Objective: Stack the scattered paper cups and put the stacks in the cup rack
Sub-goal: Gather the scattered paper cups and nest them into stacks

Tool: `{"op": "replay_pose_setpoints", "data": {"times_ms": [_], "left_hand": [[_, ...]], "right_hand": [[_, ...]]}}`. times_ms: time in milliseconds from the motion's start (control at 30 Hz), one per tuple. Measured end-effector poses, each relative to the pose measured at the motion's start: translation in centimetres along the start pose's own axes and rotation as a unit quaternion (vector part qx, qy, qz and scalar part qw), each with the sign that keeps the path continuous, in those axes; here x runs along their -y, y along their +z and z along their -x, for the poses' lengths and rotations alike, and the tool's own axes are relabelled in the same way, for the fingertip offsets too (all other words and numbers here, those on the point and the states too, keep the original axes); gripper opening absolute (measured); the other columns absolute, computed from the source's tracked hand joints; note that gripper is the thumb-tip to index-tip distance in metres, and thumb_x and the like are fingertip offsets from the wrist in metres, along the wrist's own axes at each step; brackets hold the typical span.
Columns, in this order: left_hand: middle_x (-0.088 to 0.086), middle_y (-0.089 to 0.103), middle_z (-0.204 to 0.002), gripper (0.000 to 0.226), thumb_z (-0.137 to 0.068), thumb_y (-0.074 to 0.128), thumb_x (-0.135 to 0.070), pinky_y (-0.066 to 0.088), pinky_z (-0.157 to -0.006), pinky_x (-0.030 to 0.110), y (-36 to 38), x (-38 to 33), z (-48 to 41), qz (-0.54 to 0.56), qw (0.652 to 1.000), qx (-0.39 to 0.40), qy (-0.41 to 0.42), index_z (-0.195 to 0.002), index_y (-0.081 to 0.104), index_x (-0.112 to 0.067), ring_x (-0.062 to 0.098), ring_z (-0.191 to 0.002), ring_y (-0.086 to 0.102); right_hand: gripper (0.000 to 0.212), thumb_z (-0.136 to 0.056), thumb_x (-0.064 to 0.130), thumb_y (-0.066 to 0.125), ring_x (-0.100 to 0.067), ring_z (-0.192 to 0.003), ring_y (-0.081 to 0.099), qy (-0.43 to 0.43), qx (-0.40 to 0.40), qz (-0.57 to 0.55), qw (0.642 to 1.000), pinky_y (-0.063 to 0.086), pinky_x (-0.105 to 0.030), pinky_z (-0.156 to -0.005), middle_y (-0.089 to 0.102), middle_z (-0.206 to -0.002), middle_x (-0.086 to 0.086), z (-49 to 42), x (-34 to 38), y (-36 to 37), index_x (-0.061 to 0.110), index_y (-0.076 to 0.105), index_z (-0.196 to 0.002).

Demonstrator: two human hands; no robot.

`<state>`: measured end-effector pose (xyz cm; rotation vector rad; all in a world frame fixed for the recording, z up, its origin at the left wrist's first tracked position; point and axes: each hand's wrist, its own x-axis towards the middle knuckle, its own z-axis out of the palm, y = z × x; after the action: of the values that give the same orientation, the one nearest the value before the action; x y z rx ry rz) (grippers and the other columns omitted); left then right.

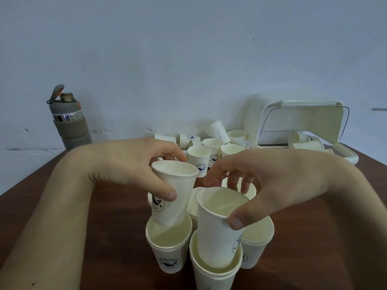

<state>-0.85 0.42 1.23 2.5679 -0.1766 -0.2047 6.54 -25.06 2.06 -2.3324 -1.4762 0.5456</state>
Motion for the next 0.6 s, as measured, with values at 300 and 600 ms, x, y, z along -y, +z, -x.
{"op": "replay_pose_setpoints", "data": {"times_ms": [300, 600], "left_hand": [[-0.024, 0.068, -0.103, 0.058, -0.059, 0.083, -0.041, 0.059, -0.083, 0.028, -0.1, -0.1, 0.18, 0.005, 1.0, 0.015, 0.005, -0.113, 0.064, -0.04, 0.004, -0.096, 0.07], [-0.026, 0.07, -0.105, 0.065, -0.049, 0.08, -0.063, 0.056, -0.079, 0.022, -0.17, -0.28, 0.27, 0.012, 1.0, 0.019, -0.017, -0.108, 0.068, -0.039, 0.001, -0.098, 0.07]], "right_hand": [[0.061, -0.065, 0.06, 0.079, 0.003, -0.101, 0.061, 0.017, -0.019, 0.015, 1.0, 0.051, -0.019, -0.081, 0.065, -0.115, 0.016, -0.43, -0.49, 0.15, 0.041, 0.06, -0.12], [0.068, -0.06, 0.064, 0.076, 0.005, -0.1, 0.059, 0.024, -0.023, 0.018, 0.999, 0.046, -0.013, -0.076, 0.064, -0.115, 0.021, -0.55, -0.63, 0.33, 0.042, 0.058, -0.122]]}}
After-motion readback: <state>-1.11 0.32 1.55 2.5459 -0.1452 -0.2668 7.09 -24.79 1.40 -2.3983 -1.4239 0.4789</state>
